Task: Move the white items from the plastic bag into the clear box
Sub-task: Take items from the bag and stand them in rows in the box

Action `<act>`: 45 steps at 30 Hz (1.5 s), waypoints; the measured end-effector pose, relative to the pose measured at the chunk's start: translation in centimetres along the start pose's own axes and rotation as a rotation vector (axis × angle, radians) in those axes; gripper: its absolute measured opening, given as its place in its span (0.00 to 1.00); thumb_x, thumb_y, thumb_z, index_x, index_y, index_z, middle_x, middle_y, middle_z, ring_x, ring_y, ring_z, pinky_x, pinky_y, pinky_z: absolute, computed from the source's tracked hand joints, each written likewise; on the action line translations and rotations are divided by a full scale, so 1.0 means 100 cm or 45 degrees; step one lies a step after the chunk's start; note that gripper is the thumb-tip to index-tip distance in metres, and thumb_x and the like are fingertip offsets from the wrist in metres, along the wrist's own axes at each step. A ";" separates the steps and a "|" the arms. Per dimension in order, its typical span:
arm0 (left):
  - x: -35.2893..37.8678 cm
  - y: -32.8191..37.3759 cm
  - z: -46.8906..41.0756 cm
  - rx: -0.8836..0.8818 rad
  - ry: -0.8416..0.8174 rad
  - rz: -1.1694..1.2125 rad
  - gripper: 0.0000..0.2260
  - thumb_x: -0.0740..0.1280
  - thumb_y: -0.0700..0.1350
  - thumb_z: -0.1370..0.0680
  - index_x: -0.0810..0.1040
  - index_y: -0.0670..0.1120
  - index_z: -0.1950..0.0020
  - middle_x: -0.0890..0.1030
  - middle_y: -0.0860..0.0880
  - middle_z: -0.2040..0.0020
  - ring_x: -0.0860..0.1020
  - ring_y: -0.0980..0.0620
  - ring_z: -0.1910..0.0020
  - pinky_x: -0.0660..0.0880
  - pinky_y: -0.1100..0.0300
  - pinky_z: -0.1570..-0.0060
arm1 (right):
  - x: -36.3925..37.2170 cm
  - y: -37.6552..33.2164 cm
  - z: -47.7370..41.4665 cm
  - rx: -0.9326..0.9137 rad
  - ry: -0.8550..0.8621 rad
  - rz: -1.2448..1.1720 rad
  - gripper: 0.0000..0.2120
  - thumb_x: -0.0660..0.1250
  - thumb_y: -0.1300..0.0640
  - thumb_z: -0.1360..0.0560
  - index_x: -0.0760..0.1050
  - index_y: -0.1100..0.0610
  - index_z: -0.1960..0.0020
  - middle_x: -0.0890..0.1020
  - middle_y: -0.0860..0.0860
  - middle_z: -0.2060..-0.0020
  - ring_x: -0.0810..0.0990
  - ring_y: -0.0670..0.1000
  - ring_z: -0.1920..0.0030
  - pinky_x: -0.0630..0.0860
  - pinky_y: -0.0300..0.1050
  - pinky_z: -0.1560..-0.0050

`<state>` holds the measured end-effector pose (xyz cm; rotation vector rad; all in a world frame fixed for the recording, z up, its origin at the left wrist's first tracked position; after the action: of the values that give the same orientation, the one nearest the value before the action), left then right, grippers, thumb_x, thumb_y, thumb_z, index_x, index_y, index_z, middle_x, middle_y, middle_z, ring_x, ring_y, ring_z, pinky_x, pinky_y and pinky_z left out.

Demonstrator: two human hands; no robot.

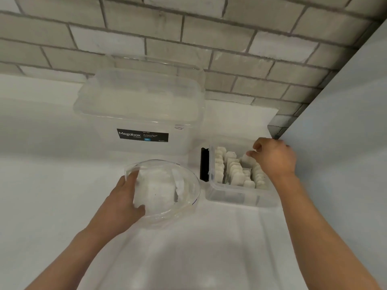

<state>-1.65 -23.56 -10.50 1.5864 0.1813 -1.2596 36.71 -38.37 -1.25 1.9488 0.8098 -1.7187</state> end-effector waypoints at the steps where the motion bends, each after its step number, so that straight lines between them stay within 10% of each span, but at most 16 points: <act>1: -0.001 0.002 0.000 0.015 0.011 0.010 0.41 0.73 0.43 0.30 0.54 0.56 0.24 0.70 0.52 0.41 0.77 0.51 0.56 0.75 0.56 0.55 | -0.016 -0.005 0.009 -0.008 0.066 -0.089 0.13 0.74 0.42 0.27 0.82 0.50 0.51 0.85 0.50 0.55 0.82 0.59 0.54 0.78 0.48 0.54; 5: -0.004 0.008 0.010 0.056 0.025 -0.001 0.42 0.74 0.44 0.32 0.54 0.56 0.24 0.69 0.51 0.40 0.76 0.46 0.49 0.78 0.49 0.51 | -0.072 -0.072 0.075 -0.269 0.207 -0.680 0.07 0.75 0.48 0.26 0.84 0.51 0.54 0.84 0.42 0.61 0.82 0.46 0.63 0.78 0.41 0.59; 8: -0.003 0.014 0.018 0.077 0.013 -0.019 0.43 0.75 0.45 0.32 0.53 0.56 0.24 0.68 0.51 0.40 0.76 0.45 0.50 0.78 0.48 0.53 | -0.069 -0.146 0.130 -0.575 -0.095 -1.010 0.02 0.74 0.53 0.24 0.85 0.50 0.55 0.85 0.41 0.60 0.83 0.43 0.59 0.76 0.33 0.57; 13: -0.005 0.020 0.028 0.146 0.039 -0.006 0.42 0.74 0.41 0.31 0.54 0.55 0.24 0.65 0.51 0.45 0.75 0.46 0.60 0.78 0.49 0.61 | 0.038 -0.222 0.184 -1.044 -0.615 -0.215 0.13 0.57 0.50 0.16 0.78 0.47 0.39 0.83 0.46 0.47 0.81 0.53 0.47 0.77 0.50 0.51; 25: -0.016 -0.014 0.015 -0.067 0.179 0.120 0.36 0.64 0.37 0.32 0.63 0.62 0.28 0.65 0.47 0.34 0.75 0.41 0.47 0.78 0.49 0.52 | 0.075 -0.219 0.159 -0.791 -0.824 0.141 0.15 0.59 0.47 0.18 0.78 0.51 0.37 0.78 0.54 0.40 0.79 0.58 0.44 0.73 0.48 0.53; 34: -0.001 -0.017 0.016 -0.012 -0.012 0.266 0.40 0.66 0.36 0.34 0.57 0.61 0.26 0.72 0.49 0.50 0.73 0.50 0.54 0.70 0.60 0.63 | 0.103 -0.247 0.141 -0.506 -0.861 -0.276 0.17 0.56 0.53 0.18 0.77 0.52 0.34 0.80 0.50 0.35 0.78 0.56 0.38 0.75 0.47 0.40; 42: 0.000 -0.008 0.016 0.094 -0.081 0.300 0.40 0.65 0.35 0.33 0.59 0.62 0.27 0.73 0.52 0.52 0.74 0.52 0.59 0.72 0.59 0.63 | 0.111 -0.252 0.139 -0.129 -0.925 -0.663 0.13 0.56 0.53 0.22 0.74 0.51 0.62 0.78 0.48 0.66 0.76 0.51 0.63 0.70 0.43 0.64; 45: -0.001 -0.005 0.015 0.097 -0.097 0.306 0.39 0.65 0.35 0.33 0.59 0.63 0.28 0.75 0.53 0.57 0.75 0.53 0.63 0.73 0.59 0.66 | 0.106 -0.253 0.135 -0.014 -0.899 -0.813 0.12 0.59 0.53 0.22 0.73 0.51 0.63 0.79 0.48 0.66 0.79 0.52 0.59 0.75 0.47 0.56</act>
<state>-2.98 -24.46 -10.58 1.5700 -0.1042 -1.1473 10.52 -26.78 -11.99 0.9531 1.2027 -2.5141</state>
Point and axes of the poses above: each hand's wrist, its own z-axis away from the middle knuckle, its own x-axis out of the palm, y = z × x, the point moved 8 cm from there along -z, towards the middle knuckle
